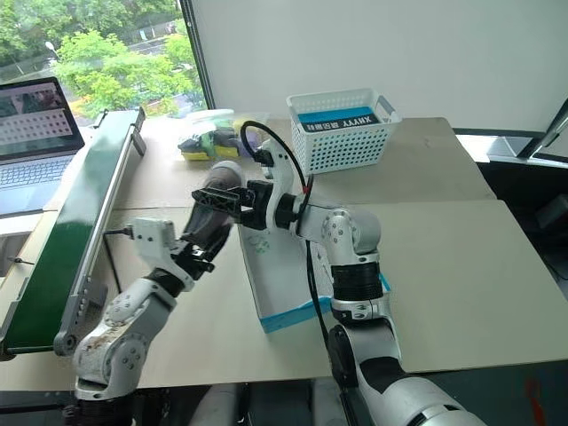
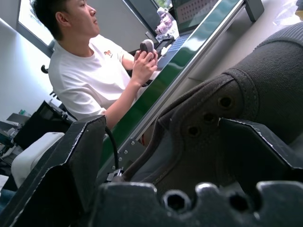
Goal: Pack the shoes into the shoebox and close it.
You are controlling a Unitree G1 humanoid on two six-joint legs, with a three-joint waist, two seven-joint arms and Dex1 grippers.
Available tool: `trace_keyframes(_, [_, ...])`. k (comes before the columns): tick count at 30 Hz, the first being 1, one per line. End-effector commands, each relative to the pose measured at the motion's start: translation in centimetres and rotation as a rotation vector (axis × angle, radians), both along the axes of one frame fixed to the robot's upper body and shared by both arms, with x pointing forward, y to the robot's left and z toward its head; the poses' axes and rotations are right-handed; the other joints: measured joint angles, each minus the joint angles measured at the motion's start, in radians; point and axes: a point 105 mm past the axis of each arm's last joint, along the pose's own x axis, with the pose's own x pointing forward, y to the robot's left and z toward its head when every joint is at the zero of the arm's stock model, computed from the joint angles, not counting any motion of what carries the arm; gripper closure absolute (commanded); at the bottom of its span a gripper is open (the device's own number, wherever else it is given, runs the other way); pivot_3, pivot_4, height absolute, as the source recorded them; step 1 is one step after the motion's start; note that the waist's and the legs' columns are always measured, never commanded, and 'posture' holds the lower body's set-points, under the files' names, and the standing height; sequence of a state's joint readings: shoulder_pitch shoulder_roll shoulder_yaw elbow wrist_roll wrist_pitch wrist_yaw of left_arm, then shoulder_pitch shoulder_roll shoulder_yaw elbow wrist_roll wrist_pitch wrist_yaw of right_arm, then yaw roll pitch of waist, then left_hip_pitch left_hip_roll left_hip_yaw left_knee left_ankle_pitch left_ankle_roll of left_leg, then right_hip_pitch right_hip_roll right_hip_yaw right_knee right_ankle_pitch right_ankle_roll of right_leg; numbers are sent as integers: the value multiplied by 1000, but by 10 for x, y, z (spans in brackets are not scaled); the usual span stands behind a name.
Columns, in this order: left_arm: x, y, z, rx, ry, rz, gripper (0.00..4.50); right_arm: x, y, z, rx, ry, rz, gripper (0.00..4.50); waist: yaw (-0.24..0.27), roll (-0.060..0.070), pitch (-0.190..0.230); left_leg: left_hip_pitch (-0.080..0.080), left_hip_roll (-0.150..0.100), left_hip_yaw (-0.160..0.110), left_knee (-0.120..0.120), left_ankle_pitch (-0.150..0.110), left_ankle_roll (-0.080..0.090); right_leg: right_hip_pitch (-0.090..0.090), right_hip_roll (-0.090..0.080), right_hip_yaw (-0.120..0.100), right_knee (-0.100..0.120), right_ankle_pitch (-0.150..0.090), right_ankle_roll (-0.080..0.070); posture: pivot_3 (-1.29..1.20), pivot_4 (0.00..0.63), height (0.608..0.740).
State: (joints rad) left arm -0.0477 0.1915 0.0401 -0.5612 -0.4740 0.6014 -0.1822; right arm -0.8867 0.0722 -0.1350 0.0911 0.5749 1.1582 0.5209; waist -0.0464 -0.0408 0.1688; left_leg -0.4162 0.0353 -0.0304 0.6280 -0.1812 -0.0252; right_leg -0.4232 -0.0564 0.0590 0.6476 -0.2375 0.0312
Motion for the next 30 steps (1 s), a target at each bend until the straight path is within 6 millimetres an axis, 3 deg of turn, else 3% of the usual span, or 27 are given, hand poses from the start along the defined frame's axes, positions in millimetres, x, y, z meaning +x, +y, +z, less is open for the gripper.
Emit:
trace_keyframes(1, [-14,-25,22,-27,-82,-104,2111,-7,5,15,47,-16,42,0,0,0,0,0,0,0,0,0,0,0,0,0,0,0,0,0,150,731])
trace_keyframes(5, [-8,-12,23,-15,-89,-54,2111,1,-2,15,97,40,-1,0,1,0,0,0,0,0,0,0,0,1,1,0,0,0,0,0,150,731])
trace_keyframes(8, [-2,26,7,35,-38,67,2111,10,-16,26,144,40,-38,0,1,0,0,0,0,0,0,0,0,0,0,0,0,0,0,0,150,731])
trace_keyframes(10, [-2,39,3,57,-27,102,2111,12,-21,31,161,39,-46,0,-2,1,0,0,0,0,0,0,0,0,1,0,0,0,0,0,150,731])
trace_keyframes(15, [-2,63,11,83,-44,204,2111,15,-33,33,144,18,-65,0,2,1,1,0,0,0,0,0,0,0,1,0,-1,0,0,0,150,731])
trace_keyframes(22, [-7,29,43,67,-154,109,2111,7,-25,16,104,69,-27,0,3,1,1,-1,0,0,0,0,0,0,0,0,-1,0,1,0,150,731])
trace_keyframes(30, [-10,11,66,64,-210,38,2111,6,-20,21,205,140,17,0,0,1,1,-1,0,0,0,0,0,0,1,0,-1,0,0,0,150,731])
